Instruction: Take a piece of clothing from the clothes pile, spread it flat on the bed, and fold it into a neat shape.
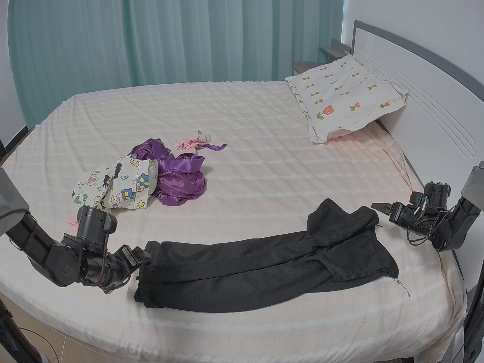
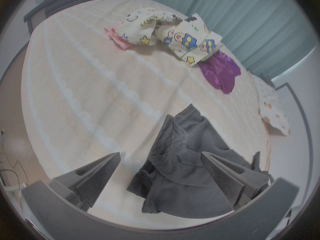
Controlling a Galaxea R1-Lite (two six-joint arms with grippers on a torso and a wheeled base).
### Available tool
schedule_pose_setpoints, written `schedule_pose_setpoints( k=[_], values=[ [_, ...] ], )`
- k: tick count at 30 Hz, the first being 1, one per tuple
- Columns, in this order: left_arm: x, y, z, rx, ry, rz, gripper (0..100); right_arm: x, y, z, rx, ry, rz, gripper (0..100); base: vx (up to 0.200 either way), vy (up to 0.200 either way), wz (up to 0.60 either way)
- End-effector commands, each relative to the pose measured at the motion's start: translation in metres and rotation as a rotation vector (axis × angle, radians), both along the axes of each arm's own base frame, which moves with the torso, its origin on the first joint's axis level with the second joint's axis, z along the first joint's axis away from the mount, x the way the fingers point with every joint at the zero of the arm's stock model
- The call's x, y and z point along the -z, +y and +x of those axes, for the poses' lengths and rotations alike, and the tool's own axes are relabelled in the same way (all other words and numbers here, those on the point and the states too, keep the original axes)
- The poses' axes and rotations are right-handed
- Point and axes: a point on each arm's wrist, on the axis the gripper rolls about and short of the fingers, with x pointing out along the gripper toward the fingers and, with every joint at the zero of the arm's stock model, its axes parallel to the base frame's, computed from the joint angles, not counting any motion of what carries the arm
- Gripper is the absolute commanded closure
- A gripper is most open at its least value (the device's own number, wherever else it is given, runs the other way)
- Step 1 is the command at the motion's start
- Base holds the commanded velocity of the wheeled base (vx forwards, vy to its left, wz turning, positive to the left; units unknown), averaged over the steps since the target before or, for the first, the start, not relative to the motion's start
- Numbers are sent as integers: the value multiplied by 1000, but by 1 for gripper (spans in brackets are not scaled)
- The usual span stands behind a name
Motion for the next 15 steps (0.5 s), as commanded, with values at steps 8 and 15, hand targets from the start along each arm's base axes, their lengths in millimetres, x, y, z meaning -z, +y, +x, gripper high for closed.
schedule_pose_setpoints(
  k=[8, 15],
  values=[
    [-29, 32, -25, -149, -49, -287, 0, -10, 16, -15, 166, 66, 143, 0, 0, 0, 0],
    [-22, 37, -27, -160, -25, -380, 0, -4, 7, -48, 212, 146, 147, 0, 0, 0, 0]
  ],
)
